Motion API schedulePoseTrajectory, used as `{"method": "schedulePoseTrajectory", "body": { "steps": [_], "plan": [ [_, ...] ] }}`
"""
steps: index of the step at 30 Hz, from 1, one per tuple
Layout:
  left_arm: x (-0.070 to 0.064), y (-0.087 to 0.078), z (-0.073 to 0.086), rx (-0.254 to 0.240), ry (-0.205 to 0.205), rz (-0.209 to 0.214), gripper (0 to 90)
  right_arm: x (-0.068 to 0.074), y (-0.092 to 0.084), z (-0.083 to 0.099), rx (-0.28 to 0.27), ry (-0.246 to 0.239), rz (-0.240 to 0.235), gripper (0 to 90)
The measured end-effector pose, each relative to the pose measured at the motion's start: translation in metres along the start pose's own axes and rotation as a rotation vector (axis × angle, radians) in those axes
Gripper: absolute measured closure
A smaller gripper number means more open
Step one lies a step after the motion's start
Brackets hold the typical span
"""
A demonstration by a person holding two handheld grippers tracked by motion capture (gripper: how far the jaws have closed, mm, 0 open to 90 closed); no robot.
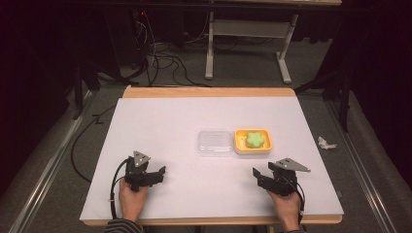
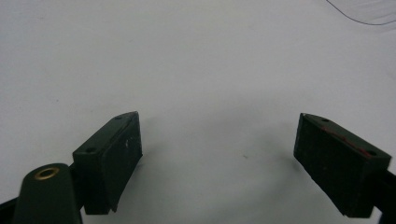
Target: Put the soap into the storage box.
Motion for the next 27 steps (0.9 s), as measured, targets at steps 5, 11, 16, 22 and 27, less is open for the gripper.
{"method": "schedulePoseTrajectory", "body": {
  "steps": [5, 11, 16, 22, 27],
  "plan": [
    [0.000, 0.000, 0.000, 0.000, 0.000, 0.000, 15.8, 0.000, 0.004, 0.001, 0.003, -0.002, 0.005, 33.8],
    [0.000, 0.000, 0.000, 0.001, -0.001, 0.000, 15.8, 0.000, 0.009, 0.002, 0.002, -0.017, 0.007, 33.7],
    [0.000, 0.000, 0.000, 0.000, 0.000, 0.000, 15.8, 0.002, 0.013, 0.004, -0.006, -0.024, 0.005, 33.7],
    [0.000, 0.000, 0.000, 0.000, -0.001, 0.000, 15.8, 0.005, 0.018, 0.006, -0.022, -0.026, -0.002, 33.4],
    [0.000, 0.000, 0.000, 0.000, 0.000, 0.000, 15.8, 0.005, 0.020, 0.010, -0.020, -0.022, -0.003, 33.4]
  ]
}}
Point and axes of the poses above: each handheld gripper's, and its own axes: y roughly forward along the jaws, z roughly out of its underside, x roughly to its left, the point moved 5 cm from there along y, roughly forward along the jaws, and after that the axes turned 4 degrees about -y, right-handed, at the moved point
